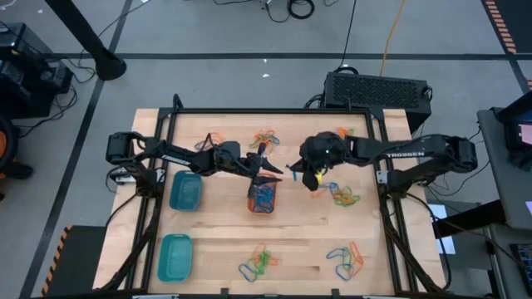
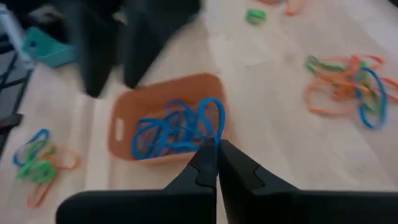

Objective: Sort rubber bands into baskets
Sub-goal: Put the blue rubber band into the orange bin

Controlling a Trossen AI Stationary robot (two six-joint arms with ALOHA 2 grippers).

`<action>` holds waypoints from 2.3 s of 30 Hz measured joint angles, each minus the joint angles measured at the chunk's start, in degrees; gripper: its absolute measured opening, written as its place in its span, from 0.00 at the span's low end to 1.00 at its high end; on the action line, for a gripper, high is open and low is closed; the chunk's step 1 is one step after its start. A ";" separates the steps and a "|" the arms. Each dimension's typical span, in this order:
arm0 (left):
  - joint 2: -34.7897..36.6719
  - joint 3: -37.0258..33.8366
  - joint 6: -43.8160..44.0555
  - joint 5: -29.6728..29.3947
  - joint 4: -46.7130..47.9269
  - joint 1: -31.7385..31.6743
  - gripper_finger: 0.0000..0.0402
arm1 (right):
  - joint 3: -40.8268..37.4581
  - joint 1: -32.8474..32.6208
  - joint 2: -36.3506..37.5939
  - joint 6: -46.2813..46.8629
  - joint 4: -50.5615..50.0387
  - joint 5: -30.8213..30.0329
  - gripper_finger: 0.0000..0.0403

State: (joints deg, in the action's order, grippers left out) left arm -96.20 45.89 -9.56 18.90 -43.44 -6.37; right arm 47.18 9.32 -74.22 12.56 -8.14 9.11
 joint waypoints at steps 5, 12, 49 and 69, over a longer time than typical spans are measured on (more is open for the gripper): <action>0.00 0.00 -0.04 -0.44 -0.67 -0.02 0.29 | 0.00 -2.94 0.00 -0.69 2.47 -0.01 0.00; 0.00 0.00 -0.28 -0.55 -1.27 -0.02 0.29 | -0.02 -5.05 -0.20 -0.75 3.19 -0.07 0.00; 0.00 0.02 -0.26 -0.55 -1.22 -0.03 0.12 | -0.11 -5.88 -0.97 -1.29 8.14 -2.03 0.00; 0.47 0.04 0.11 -0.55 5.30 -0.37 0.02 | -0.09 -3.79 -0.91 -5.63 2.27 -1.76 0.21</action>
State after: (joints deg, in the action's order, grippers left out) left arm -95.74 45.93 -9.45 18.35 -38.14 -6.74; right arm 47.09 5.53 -75.13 6.92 -5.87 7.35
